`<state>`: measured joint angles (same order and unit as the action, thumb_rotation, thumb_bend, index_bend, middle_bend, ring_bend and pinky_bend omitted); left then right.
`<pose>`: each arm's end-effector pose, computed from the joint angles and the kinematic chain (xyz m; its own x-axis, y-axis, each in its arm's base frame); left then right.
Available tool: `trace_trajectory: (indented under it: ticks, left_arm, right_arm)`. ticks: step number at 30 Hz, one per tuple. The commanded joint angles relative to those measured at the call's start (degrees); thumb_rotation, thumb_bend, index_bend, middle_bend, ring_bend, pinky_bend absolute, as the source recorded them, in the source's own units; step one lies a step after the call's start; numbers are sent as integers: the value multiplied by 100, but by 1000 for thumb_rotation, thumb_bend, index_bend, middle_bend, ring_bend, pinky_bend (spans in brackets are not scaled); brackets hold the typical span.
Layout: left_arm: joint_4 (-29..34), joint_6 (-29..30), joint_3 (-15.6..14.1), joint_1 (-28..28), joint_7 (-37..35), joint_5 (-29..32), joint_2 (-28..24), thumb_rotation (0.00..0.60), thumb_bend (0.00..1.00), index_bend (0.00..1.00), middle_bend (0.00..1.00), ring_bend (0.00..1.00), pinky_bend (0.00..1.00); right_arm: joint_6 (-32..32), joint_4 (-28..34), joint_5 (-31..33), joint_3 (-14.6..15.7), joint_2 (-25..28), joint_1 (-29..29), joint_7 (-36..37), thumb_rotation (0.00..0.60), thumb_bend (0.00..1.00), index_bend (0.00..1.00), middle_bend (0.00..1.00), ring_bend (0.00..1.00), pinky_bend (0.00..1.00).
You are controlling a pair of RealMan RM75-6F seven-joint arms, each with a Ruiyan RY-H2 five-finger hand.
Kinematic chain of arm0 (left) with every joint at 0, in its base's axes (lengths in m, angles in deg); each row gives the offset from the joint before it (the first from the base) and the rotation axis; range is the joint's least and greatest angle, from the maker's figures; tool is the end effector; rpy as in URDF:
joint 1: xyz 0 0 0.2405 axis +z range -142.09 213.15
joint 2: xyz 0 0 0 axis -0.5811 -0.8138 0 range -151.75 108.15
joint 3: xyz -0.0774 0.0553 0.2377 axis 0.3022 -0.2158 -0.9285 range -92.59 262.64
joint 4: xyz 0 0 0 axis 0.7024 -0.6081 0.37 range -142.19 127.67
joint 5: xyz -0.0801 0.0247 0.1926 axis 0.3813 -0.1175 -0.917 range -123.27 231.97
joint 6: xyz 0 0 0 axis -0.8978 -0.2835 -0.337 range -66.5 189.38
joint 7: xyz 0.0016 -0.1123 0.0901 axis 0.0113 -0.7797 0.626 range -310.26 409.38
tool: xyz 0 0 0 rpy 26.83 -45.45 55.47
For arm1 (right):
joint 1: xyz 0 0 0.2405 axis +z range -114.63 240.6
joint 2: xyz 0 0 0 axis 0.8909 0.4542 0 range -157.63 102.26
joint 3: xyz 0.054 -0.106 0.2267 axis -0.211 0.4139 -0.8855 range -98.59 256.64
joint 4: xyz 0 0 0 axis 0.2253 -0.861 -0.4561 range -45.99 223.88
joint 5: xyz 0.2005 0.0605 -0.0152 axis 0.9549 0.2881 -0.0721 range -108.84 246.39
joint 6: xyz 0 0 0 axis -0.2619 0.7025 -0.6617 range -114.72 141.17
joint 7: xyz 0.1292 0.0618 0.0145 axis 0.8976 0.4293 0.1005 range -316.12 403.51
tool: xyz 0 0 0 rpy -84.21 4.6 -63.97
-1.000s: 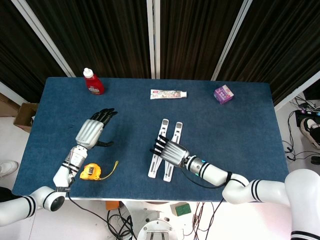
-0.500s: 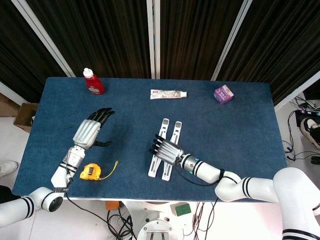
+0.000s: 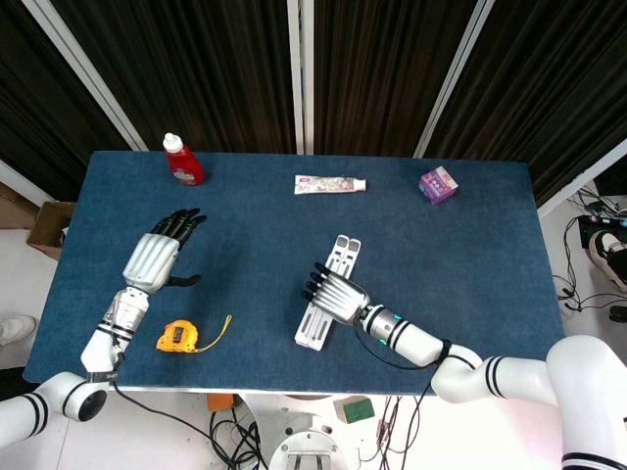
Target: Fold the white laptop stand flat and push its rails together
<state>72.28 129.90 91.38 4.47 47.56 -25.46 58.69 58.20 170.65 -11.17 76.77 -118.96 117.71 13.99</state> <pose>-0.2279 0.3231 0.0596 0.3256 0.0952 0.9407 0.9082 -0.3082 -0.2832 -0.0885 -0.3194 -0.0683 0.8075 -0.0175 0.5897 -0.3583 -0.8085 0.4668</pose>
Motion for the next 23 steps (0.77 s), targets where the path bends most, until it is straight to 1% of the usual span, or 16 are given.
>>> trace_trajectory:
  ticks: [1, 3, 6, 7, 9, 12, 14, 17, 20, 23]
  left_arm:
    - [86, 140, -120, 237, 222, 70, -286, 600, 0, 101, 45, 52, 163]
    - [143, 270, -202, 421, 330, 105, -485, 600, 0, 101, 46, 52, 163]
    - [225, 489, -304, 693, 480, 162, -739, 600, 0, 102, 46, 52, 163]
    - [267, 609, -348, 824, 534, 180, -845, 600, 0, 102, 46, 52, 163]
    - [327, 884, -409, 1075, 604, 200, -997, 600, 0, 102, 46, 52, 163]
    - [332, 1380, -503, 1469, 613, 145, -1114, 600, 0, 107, 56, 52, 163]
    - [327, 1658, -576, 1707, 617, 99, -1163, 600, 0, 109, 60, 52, 161]
    - [391, 2087, -761, 2101, 570, -86, -1247, 600, 0, 109, 60, 52, 154]
    - [493, 2412, -928, 2387, 470, -345, -1285, 600, 0, 109, 60, 52, 148]
    - [550, 2652, -1030, 2586, 384, -582, -1260, 600, 0, 112, 65, 52, 148]
  right_arm:
    - [1320, 921, 92, 88, 706, -877, -18, 600, 55, 0, 65, 0, 0]
    - [2123, 1271, -23, 206, 1104, -1406, 56, 600, 58, 0, 74, 0, 0]
    - [3094, 1561, -174, 375, 1623, -2095, 288, 600, 76, 0, 95, 0, 0]
    - [3492, 1630, -231, 443, 1825, -2395, 471, 600, 85, 0, 98, 0, 0]
    - [4088, 1676, -311, 563, 2143, -2888, 879, 600, 97, 0, 104, 0, 5]
    - [4765, 1581, -394, 717, 2470, -3520, 1537, 600, 98, 0, 110, 0, 18]
    - [5055, 1467, -412, 803, 2590, -3855, 1932, 600, 99, 0, 111, 0, 18]
    - [5420, 1176, -438, 914, 2665, -4363, 2568, 600, 100, 0, 111, 0, 18]
    - [5550, 928, -470, 953, 2644, -4663, 2979, 600, 100, 0, 110, 0, 18]
    - [5491, 789, -549, 962, 2626, -4794, 3206, 600, 101, 0, 107, 0, 18]
